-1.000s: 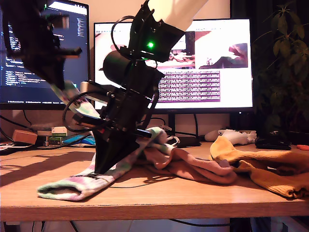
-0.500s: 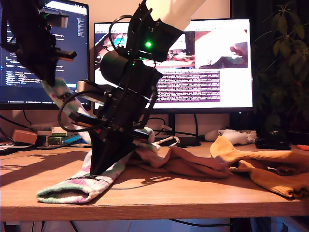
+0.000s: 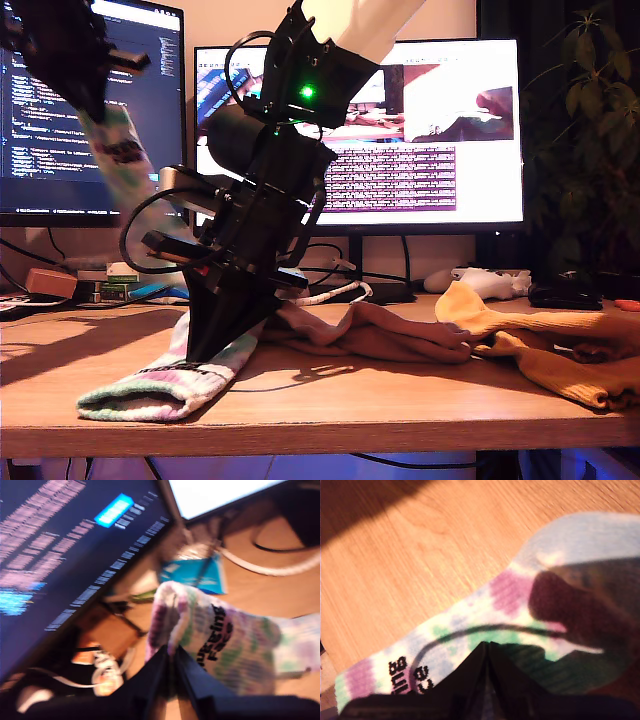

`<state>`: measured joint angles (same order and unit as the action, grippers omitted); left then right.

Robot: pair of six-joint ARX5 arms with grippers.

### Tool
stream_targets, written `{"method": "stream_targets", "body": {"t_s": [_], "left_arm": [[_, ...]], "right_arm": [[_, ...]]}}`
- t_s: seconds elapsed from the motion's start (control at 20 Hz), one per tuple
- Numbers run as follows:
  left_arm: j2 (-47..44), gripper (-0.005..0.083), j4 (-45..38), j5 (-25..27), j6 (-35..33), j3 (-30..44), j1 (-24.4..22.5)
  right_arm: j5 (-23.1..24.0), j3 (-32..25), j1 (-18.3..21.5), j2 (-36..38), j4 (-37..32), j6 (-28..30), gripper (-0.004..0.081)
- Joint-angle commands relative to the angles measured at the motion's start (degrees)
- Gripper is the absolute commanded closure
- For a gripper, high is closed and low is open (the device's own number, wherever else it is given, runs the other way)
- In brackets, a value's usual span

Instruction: Pair up the socks based on colour and pattern, by placing them on top of one another

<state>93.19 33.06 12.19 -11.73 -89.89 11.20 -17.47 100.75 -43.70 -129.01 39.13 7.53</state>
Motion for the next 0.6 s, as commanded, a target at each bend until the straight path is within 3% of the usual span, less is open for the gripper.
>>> {"method": "stream_targets", "body": {"t_s": [0.0, 0.25, 0.55], "left_arm": [[-0.7, 0.0794, 0.4, 0.3, -0.3, -0.5, -0.2], [-0.7, 0.0794, 1.0, -0.6, -0.3, -0.5, -0.2], [-0.7, 0.0794, 2.4, -0.8, -0.3, -0.5, -0.2]], "right_arm": [[-0.2, -1.3, -0.9, -2.1, -0.2, -0.1, 0.0783], [-3.6, -1.0, -2.7, -2.1, -1.8, -0.6, 0.0783], [-2.3, -1.0, -5.1, -2.1, -6.5, 1.9, 0.0783]]}}
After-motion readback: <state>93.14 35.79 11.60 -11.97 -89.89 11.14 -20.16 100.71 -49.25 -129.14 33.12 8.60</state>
